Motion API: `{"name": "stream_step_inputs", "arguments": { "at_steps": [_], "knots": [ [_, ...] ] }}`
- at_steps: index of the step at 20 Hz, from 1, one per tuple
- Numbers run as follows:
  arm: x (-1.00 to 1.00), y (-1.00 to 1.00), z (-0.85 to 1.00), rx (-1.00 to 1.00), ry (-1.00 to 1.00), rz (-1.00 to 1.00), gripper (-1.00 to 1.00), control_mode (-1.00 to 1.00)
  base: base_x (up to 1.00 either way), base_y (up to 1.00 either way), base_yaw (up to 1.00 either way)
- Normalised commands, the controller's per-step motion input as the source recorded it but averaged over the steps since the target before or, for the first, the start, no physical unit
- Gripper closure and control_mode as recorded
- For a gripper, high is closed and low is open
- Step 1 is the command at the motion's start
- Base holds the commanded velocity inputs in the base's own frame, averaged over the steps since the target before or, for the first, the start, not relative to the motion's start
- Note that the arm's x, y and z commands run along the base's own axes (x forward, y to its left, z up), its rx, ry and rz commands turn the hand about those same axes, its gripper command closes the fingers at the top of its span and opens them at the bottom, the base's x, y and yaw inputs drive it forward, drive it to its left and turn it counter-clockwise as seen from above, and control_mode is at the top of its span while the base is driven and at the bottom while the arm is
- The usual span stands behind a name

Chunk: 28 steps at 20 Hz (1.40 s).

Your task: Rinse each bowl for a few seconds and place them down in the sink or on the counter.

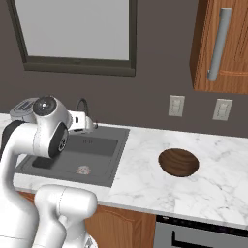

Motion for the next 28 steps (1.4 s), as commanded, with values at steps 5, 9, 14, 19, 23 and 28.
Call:
{"name": "stream_step_inputs", "arguments": {
  "at_steps": [5, 9, 14, 19, 23, 28],
  "knots": [
    [0.00, -0.02, -0.10, 0.04, -0.09, 0.05, -1.00, -1.00, 0.00, 0.00, 0.00],
    [0.06, -0.08, -0.12, 0.01, -0.07, 0.06, -1.00, -1.00, 0.00, 0.00, 0.00],
    [0.10, -0.05, -0.08, 0.00, -0.07, 0.04, -1.00, -1.00, 0.00, 0.00, 0.00],
    [0.13, -0.04, -0.05, 0.00, -0.09, 0.02, -1.00, -1.00, 0.00, 0.00, 0.00],
    [0.19, 0.00, -0.09, 0.00, -0.09, 0.00, -1.00, -1.00, 0.00, 0.00, 0.00],
    [0.22, -0.02, -0.11, 0.00, -0.11, 0.02, -1.00, -1.00, 0.00, 0.00, 0.00]
  ]
}}
